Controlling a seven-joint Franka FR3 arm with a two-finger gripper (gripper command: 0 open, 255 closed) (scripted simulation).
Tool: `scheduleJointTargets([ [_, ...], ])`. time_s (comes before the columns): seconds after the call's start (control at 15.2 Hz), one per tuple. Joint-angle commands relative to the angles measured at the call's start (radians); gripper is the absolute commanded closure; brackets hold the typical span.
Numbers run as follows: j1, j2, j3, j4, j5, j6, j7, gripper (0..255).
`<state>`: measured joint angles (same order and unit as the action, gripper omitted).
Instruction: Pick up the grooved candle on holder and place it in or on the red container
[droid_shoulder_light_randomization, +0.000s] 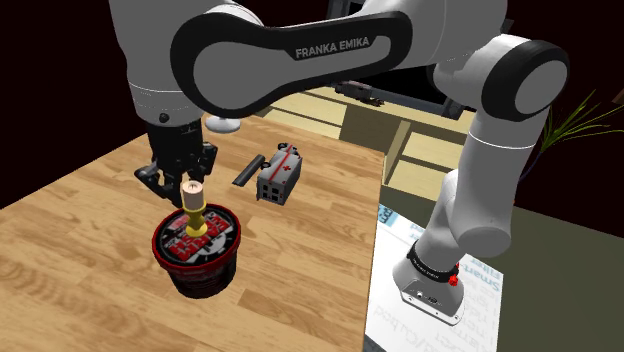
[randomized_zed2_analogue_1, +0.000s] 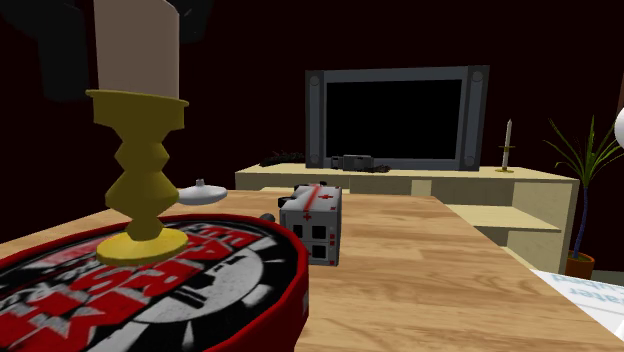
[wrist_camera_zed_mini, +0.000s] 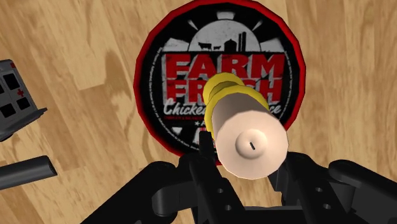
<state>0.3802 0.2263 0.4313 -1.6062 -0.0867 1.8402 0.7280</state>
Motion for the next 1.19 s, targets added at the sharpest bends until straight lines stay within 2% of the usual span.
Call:
scheduleJointTargets([
  [0.0, 0.0, 0.0, 0.0, -0.003, 0.0, 0.004, 0.0, 255],
  [0.33, 0.0, 0.0, 0.0, -0.003, 0.0, 0.004, 0.0, 255],
  [0.4, 0.0, 0.0, 0.0, -0.003, 0.0, 0.004, 0.0, 0],
  [0.73, 0.0, 0.0, 0.0, -0.003, 0.0, 0.004, 0.0, 0],
  [0.99, 0.006, 0.0, 0.003, 0.124, 0.001, -0.123, -0.002, 0],
  [1.12, 0.005, 0.0, 0.003, 0.123, 0.001, -0.123, -0.002, 0],
])
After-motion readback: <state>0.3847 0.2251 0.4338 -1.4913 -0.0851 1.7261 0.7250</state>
